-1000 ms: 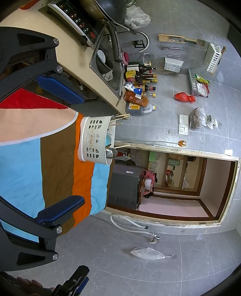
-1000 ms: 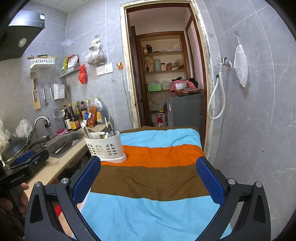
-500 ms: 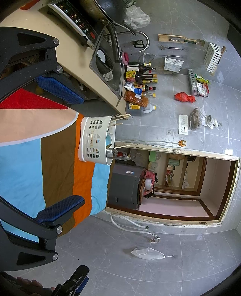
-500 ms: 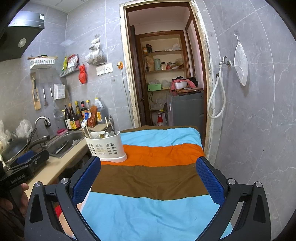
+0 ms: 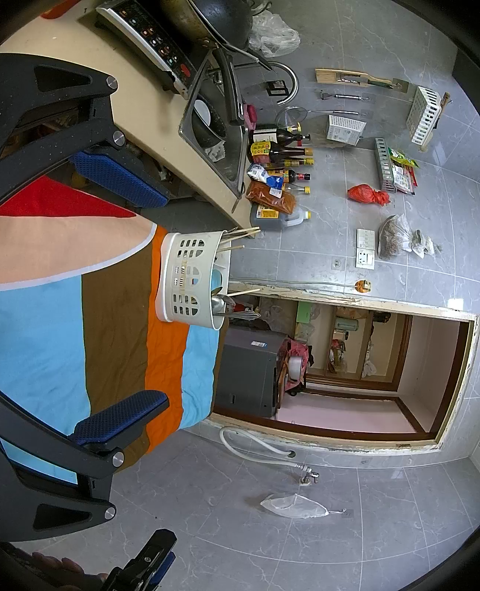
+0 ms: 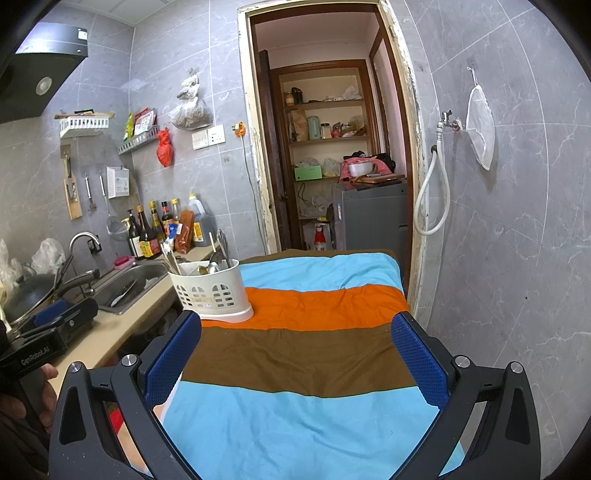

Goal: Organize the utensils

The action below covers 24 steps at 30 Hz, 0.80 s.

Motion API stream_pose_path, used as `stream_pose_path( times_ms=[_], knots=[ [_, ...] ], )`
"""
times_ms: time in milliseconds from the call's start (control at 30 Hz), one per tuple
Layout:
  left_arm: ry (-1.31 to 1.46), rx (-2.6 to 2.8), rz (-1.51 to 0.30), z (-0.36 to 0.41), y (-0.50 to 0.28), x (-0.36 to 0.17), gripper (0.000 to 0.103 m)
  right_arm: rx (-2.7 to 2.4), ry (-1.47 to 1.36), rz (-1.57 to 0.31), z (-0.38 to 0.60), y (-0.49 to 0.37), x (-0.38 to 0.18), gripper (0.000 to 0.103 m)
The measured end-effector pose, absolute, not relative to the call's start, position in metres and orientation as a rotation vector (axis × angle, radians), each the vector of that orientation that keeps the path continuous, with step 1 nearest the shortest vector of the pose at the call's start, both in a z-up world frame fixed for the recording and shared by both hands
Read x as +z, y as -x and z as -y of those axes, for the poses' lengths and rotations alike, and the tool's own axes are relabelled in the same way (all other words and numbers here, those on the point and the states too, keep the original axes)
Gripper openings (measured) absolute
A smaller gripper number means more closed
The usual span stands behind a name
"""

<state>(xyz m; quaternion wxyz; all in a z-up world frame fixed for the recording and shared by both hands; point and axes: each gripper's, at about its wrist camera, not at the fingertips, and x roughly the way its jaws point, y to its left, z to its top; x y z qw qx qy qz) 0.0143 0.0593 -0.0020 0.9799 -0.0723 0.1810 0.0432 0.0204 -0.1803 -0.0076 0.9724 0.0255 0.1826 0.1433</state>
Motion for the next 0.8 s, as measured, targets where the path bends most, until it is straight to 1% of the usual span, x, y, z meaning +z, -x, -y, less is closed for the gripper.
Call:
stream_pose_path(
  times_ms=[800],
  knots=[
    [0.129,0.103,-0.358,-0.0569,-0.0106,-0.0031,0.097,0.289,-0.053,-0.376,0.1794,-0.0196,-0.0085,0.103]
  ],
)
